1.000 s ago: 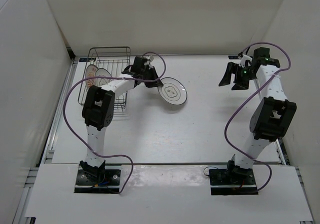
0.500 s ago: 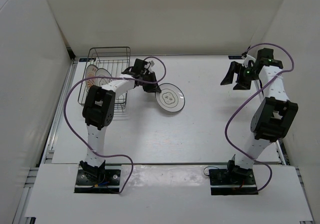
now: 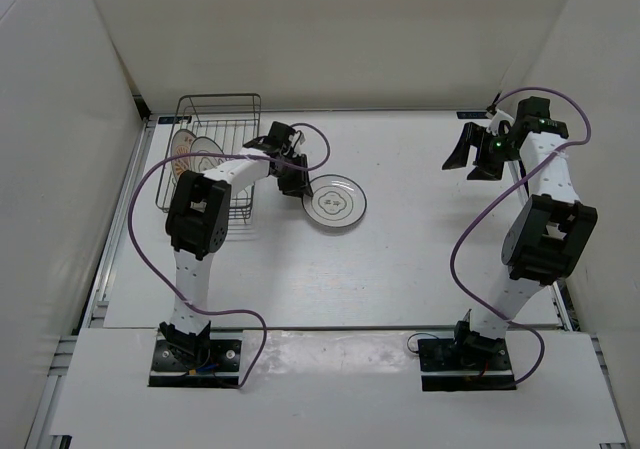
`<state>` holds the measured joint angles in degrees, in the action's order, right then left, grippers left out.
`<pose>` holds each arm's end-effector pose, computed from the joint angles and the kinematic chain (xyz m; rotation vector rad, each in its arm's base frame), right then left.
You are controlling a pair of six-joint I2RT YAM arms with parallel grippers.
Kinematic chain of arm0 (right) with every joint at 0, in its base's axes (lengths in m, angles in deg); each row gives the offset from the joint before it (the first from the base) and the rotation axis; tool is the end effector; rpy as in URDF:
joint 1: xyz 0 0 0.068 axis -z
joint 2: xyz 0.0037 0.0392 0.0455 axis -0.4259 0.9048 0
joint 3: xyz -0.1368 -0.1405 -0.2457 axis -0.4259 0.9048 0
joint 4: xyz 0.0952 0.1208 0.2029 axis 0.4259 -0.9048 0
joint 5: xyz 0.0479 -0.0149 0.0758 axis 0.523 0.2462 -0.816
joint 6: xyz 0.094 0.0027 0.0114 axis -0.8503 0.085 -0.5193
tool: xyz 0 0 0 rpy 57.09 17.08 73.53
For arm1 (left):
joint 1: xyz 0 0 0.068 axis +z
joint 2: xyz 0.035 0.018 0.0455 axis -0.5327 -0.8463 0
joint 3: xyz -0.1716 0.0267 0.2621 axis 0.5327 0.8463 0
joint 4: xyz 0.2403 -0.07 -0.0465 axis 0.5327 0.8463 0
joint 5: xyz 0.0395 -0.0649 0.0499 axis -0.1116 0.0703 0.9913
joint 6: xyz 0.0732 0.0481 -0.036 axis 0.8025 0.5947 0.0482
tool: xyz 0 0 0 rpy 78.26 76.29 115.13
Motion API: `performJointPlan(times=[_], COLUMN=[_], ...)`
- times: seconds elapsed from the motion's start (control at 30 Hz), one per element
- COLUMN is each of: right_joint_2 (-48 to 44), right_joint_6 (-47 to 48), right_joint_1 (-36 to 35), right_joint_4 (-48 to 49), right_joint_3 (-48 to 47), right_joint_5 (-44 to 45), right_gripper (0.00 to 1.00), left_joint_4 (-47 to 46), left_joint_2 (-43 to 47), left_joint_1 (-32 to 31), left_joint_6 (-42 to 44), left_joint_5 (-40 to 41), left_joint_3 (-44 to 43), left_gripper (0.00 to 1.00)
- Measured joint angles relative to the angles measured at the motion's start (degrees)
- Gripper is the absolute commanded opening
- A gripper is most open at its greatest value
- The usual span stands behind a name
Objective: Unload the plates from the dish rack
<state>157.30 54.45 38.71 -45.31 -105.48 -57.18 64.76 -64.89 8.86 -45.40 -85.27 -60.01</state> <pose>0.4077 -0.0525 0.2984 0.0810 2.5264 0.6119 0.4481 -0.2201 0.1645 0.0624 2.7436 -0.6464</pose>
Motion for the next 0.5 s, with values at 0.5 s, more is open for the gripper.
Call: performJointPlan(times=[0.5], right_joint_2=[0.61], right_joint_6=[-1.27], right_joint_1=[0.28], right_joint_4=[1.18], right_joint_3=[0.09], right_joint_5=[-1.07], right_gripper=[0.9], left_joint_4=[8.63], left_joint_2=[-0.61], left_joint_1=[0.35], left_joint_6=[4.35], left_joint_5=[5.22], left_joint_3=[-7.78], left_gripper=[0.62])
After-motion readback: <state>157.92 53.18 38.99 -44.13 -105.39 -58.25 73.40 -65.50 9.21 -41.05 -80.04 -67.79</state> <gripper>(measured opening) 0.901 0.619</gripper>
